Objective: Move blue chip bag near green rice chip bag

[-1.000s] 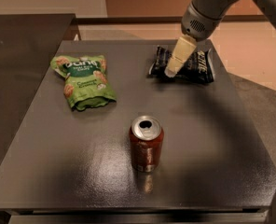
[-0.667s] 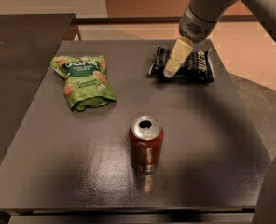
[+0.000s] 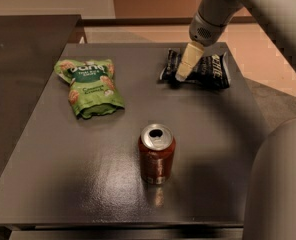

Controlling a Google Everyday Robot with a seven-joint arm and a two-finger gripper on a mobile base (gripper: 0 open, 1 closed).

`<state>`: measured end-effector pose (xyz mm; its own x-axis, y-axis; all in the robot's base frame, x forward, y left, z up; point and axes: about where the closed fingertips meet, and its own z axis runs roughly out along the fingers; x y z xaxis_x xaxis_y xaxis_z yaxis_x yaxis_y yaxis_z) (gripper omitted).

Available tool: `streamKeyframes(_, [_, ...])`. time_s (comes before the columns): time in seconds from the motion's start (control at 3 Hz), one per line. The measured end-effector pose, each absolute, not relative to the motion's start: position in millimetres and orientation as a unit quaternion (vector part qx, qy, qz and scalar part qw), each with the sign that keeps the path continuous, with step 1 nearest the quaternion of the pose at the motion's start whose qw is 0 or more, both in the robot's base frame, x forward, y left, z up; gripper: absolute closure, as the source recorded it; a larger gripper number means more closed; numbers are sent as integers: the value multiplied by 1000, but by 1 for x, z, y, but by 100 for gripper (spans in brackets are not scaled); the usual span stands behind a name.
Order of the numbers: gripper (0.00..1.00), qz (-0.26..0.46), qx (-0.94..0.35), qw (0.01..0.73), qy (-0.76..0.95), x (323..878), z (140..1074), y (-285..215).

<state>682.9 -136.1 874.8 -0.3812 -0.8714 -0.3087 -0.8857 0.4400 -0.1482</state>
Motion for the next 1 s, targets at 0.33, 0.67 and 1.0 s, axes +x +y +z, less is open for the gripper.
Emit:
streamKeyframes(0.33, [18, 14, -531, 158, 833, 686, 869, -141])
streamKeyframes(0.67, [42, 16, -533, 148, 833, 685, 865, -145])
streamKeyframes(1.0, [65, 22, -538, 149, 830, 682, 869, -142])
